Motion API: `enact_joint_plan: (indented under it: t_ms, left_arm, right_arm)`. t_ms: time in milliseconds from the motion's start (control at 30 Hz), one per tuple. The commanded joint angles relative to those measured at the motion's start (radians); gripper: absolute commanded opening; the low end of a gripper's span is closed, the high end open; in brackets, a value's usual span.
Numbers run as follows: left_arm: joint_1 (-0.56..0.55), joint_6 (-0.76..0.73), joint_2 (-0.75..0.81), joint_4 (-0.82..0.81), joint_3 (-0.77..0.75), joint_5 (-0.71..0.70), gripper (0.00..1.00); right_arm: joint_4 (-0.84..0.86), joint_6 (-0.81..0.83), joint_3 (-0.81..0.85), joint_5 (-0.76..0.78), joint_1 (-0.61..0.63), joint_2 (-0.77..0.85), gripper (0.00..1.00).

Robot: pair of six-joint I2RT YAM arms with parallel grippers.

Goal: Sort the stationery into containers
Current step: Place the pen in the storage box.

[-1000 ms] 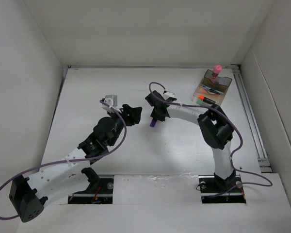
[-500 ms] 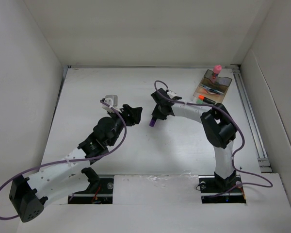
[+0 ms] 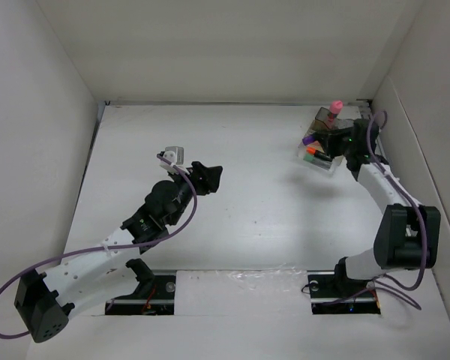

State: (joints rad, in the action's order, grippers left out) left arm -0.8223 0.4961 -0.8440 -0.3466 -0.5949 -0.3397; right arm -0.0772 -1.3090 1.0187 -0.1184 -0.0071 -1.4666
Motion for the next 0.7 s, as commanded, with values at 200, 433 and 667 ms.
enact_joint_plan:
  t_ms: [200, 433, 667]
  left_arm:
    - [0.005, 0.006, 0.014, -0.049, 0.015, 0.028, 0.58]
    - [0.005, 0.015, 0.014, -0.049, 0.015, 0.028, 0.58]
    - [0.005, 0.015, 0.005, -0.049, 0.015, 0.028, 0.56]
  right_arm:
    - [0.185, -0.176, -0.135, -0.36, -0.223, -0.101, 0.08]
    - [0.294, -0.233, -0.215, -0.408, -0.298, -0.113, 0.08]
    - [0.294, -0.214, -0.215, -0.411, -0.307, -0.057, 0.08]
